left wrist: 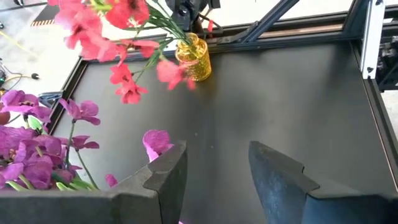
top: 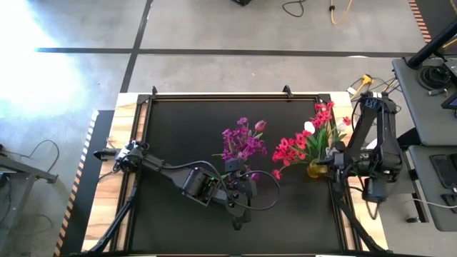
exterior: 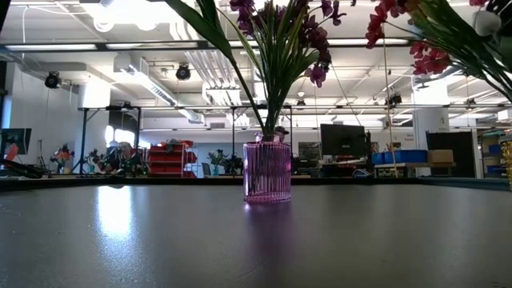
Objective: Sort flowers into vase by color
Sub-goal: Put the red flowers into the yellow vase, then return to Home Position
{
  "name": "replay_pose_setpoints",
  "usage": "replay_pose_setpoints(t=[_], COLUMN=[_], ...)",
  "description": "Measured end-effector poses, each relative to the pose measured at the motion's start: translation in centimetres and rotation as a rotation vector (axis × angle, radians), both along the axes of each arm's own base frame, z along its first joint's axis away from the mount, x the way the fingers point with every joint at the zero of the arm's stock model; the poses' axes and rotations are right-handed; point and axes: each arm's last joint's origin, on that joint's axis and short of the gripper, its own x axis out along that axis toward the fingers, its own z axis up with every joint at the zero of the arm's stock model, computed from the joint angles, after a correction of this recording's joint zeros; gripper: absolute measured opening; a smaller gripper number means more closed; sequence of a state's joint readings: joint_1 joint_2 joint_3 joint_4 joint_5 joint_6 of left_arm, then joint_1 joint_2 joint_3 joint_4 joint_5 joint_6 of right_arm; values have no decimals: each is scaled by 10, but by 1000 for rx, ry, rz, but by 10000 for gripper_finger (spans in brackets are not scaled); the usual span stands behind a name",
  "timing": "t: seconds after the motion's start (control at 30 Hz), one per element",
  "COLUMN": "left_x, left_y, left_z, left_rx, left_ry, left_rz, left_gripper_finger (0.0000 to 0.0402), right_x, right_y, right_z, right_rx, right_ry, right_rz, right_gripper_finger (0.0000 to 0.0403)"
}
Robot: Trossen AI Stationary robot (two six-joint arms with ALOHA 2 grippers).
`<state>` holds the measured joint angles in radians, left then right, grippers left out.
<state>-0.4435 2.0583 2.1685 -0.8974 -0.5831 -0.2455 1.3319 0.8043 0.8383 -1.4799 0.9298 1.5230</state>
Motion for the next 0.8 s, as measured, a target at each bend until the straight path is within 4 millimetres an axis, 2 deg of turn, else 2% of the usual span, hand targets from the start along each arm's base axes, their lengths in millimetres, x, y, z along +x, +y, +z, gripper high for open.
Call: replay_pose_setpoints(t=[0.13, 0.27, 0.4, 0.6, 0.8], left_x=[0, 6, 12, 14, 16], left_y=[-1, -3, -6, -9, -10], left_z=[0, -5, -16, -20, -15], left_rx=[-3, 1, 38, 38, 58], left_ry=[-7, -47, -71, -103, -144], left_rz=[-1, -19, -58, -72, -99], left_gripper_finger=[157, 157, 157, 157, 157], right_x=[-5, -9, -12, -14, -12], right_y=[3, 4, 3, -18, -24], right_z=[18, 38, 58, 85, 94], right_rx=[53, 108, 158, 322, 305], right_ry=[63, 94, 38, -160, -355], right_rz=[78, 175, 321, 508, 603], right_gripper_finger=[182, 168, 122, 20, 10])
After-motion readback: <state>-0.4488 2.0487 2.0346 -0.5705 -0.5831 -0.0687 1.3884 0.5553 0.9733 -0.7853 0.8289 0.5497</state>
